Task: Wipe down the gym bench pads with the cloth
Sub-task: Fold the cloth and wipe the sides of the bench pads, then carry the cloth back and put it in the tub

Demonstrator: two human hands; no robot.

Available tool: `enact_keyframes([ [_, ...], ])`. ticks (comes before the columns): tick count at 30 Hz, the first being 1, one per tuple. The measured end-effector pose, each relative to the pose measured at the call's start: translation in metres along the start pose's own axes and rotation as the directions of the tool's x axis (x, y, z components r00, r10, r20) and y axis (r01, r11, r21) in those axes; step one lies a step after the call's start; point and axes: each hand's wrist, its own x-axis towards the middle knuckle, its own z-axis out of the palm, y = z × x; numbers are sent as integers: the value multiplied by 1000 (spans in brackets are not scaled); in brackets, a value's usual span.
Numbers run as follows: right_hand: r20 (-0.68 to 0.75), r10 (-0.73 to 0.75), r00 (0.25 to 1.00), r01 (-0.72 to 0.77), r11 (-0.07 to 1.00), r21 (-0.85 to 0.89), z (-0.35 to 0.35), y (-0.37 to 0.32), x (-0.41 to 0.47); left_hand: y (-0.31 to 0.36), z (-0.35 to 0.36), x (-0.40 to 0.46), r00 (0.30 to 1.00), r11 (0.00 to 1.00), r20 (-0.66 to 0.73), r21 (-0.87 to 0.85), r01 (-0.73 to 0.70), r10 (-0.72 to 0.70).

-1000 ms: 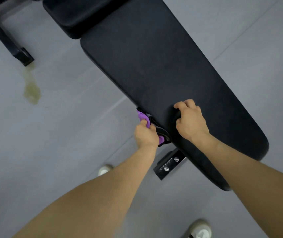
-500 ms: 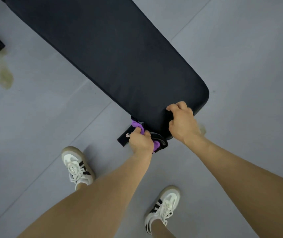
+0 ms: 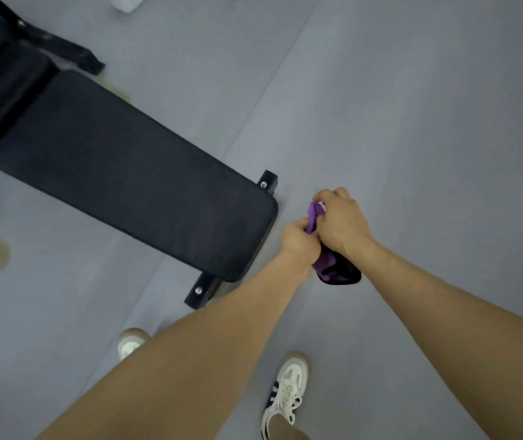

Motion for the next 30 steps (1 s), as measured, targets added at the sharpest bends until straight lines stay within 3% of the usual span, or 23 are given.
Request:
enact_keyframes([
  [3,-166,38,985,-27,997,67,-96,5,-8,75,11,-17,982,957,23,222,-189,188],
  [10,-275,53,960,-39,998,56,-275,-6,-32,212,14,-53,910,761,143,506,-405,389],
  [20,-278,-41,960,1,990,-141,-440,-48,44,421,42,-31,787,594,179,563,-574,591],
  [30,-150,-130,980,118,989,-89,-566,-77,192,586,63,38,720,484,171,634,-603,673],
])
